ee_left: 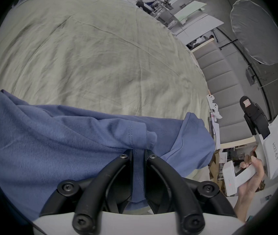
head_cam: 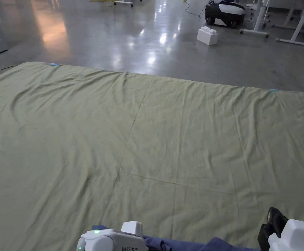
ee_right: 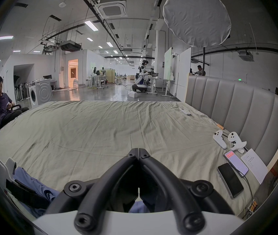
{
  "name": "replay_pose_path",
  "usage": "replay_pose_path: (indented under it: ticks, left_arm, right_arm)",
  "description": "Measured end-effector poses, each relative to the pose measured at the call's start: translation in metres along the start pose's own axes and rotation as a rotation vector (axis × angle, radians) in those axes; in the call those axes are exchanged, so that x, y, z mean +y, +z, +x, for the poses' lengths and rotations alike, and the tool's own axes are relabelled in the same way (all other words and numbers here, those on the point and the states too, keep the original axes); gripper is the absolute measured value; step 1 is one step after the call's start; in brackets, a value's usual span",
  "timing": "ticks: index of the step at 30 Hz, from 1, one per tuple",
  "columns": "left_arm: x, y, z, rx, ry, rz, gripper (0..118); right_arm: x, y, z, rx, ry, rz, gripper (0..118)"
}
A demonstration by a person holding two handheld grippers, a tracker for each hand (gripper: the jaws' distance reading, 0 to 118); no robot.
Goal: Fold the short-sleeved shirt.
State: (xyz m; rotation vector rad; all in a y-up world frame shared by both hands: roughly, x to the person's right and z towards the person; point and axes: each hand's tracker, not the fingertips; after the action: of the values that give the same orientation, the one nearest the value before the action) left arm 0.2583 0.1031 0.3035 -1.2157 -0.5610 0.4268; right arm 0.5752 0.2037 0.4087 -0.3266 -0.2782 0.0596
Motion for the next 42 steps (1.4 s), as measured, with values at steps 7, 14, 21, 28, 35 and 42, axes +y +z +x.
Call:
replay_pose_path:
  ticks: [7, 14, 21, 28, 35, 42]
  left_arm:
    - [0.005, 0.016, -0.001, -0.036, 0.022, 0.033, 13]
    - [0.018, 0.083, -0.025, -0.101, 0.014, 0.105, 69]
    - [0.023, 0.142, -0.097, -0.039, 0.056, 0.192, 84]
    - [0.013, 0.114, -0.168, -0.152, 0.179, 0.105, 84]
    - [-0.001, 0.076, -0.197, -0.458, 0.307, 0.124, 83]
    - [-0.001, 0.063, -0.182, -0.342, 0.201, 0.095, 26]
  right_arm:
    - [0.0, 0.0, -0.004, 0.01, 0.001, -0.003, 0]
    - [0.004, 0.0, -0.005, 0.016, 0.006, 0.003, 0]
    - [0.008, -0.001, -0.006, 0.023, 0.011, 0.007, 0]
    - [0.011, -0.003, -0.012, 0.034, 0.02, 0.01, 0]
    - [0.015, -0.001, -0.016, 0.03, 0.027, 0.014, 0]
    - [0.012, 0.001, -0.019, 0.028, 0.032, 0.007, 0]
